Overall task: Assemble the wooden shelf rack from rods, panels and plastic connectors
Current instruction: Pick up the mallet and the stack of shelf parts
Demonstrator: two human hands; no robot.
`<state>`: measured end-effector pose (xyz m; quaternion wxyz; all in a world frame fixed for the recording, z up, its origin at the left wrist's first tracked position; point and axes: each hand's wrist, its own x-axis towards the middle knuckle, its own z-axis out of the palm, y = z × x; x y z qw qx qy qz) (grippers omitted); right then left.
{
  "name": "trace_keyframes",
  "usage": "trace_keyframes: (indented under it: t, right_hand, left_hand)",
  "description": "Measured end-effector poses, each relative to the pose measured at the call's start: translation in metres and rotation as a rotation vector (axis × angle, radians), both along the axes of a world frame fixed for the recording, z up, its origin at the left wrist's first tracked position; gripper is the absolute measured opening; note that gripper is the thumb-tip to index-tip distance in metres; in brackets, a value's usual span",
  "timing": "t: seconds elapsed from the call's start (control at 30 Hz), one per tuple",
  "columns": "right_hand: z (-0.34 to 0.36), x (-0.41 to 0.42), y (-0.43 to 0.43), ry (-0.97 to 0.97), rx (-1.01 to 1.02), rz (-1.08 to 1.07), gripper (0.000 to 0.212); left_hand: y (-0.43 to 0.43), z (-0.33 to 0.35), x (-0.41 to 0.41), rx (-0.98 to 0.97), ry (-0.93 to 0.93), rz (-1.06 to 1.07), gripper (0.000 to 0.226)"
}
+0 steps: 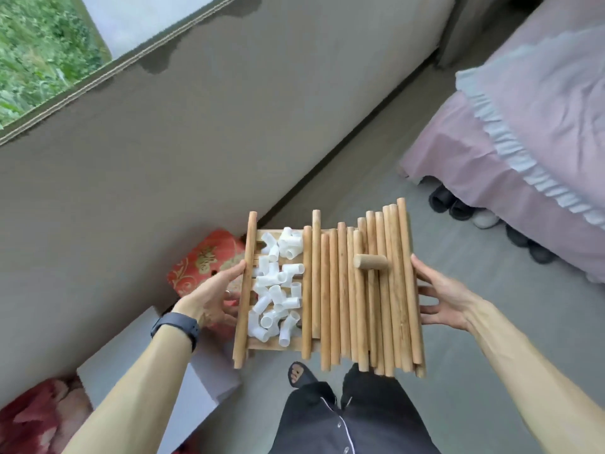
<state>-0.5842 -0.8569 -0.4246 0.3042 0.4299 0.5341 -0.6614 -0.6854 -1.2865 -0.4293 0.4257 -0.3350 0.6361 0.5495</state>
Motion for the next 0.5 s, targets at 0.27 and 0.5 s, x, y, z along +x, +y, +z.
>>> trace_keyframes:
  t: [0.27,0.5]
  right_hand:
    - [0.008,0.117,0.161,0.015,0.024,-0.327,0.086]
    - [0.017,0.182,0.314,0.023,0.076,-0.430,0.075]
  left_hand:
    - [0.214,0.011,-0.021,0.008,-0.027,-0.324,0.083]
    - [0.399,0.008,-0.001,0.052,-0.074,-0.444,0.092]
